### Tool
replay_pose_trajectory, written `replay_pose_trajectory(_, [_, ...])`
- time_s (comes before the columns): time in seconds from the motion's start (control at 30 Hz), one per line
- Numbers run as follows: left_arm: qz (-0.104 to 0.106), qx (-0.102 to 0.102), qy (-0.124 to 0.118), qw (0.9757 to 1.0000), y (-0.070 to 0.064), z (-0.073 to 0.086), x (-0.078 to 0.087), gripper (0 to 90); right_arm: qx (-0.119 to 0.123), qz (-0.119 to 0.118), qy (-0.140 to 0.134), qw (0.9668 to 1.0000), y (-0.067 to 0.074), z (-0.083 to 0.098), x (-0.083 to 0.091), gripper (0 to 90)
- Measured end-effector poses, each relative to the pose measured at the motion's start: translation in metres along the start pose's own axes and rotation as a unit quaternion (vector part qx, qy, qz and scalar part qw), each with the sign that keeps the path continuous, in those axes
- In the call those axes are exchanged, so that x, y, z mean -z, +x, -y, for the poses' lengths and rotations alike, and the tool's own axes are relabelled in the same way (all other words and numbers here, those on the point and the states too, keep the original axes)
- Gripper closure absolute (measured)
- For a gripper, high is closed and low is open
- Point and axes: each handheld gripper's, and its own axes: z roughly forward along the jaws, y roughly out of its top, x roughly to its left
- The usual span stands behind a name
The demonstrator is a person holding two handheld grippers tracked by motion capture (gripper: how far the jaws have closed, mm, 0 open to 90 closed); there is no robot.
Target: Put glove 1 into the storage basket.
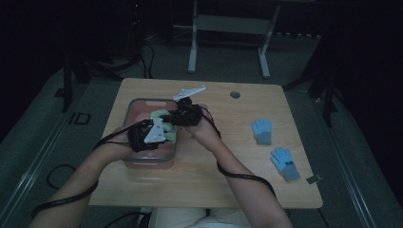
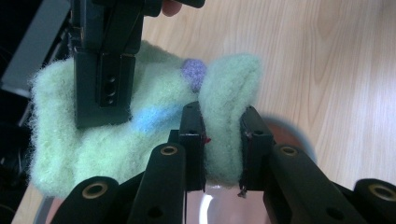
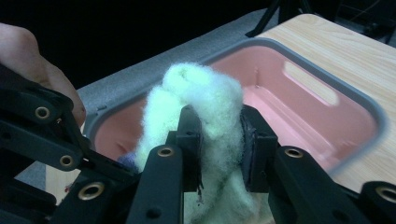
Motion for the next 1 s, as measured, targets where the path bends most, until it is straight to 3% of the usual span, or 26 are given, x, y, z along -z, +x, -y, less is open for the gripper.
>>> replay_pose_trajectory(0.17, [0.005, 0.006, 0.003, 1.0000, 0.002, 0.020, -0.002, 74.9, -0.006, -0.002, 0.000, 1.0000, 0.004, 0.001, -0.021, 72.4])
replay_pose_trajectory(0.4, [0.016, 0.013, 0.014, 0.9997, 0.003, 0.033, -0.021, 74.9, -0.027, 0.001, 0.021, 0.9994, -0.006, 0.013, -0.044, 72.3])
replay_pose_trajectory(0.5, [0.028, 0.020, 0.025, 0.9991, 0.003, 0.041, -0.039, 74.9, -0.039, 0.001, 0.034, 0.9987, -0.012, 0.019, -0.052, 71.7])
replay_pose_trajectory(0.6, [0.036, 0.026, 0.028, 0.9986, 0.005, 0.043, -0.045, 74.9, -0.042, 0.013, 0.045, 0.9980, -0.017, 0.023, -0.059, 71.0])
replay_pose_trajectory(0.7, [0.058, 0.041, 0.055, 0.9960, 0.009, 0.045, -0.060, 74.8, -0.044, 0.021, 0.056, 0.9972, -0.020, 0.027, -0.063, 65.1])
replay_pose_trajectory(0.77, [0.066, 0.036, 0.078, 0.9941, 0.010, 0.046, -0.068, 74.7, -0.042, 0.035, 0.068, 0.9962, -0.022, 0.032, -0.065, 63.0])
replay_pose_trajectory(0.8, [0.066, 0.036, 0.078, 0.9941, 0.010, 0.046, -0.068, 74.7, -0.042, 0.035, 0.068, 0.9962, -0.022, 0.032, -0.065, 63.0])
replay_pose_trajectory(0.83, [0.073, 0.035, 0.093, 0.9924, 0.010, 0.047, -0.075, 74.6, -0.040, 0.044, 0.071, 0.9957, -0.025, 0.035, -0.063, 61.1])
replay_pose_trajectory(1.0, [0.081, 0.040, 0.099, 0.9910, 0.010, 0.049, -0.080, 74.2, -0.043, 0.046, 0.053, 0.9966, -0.030, 0.038, -0.049, 57.8])
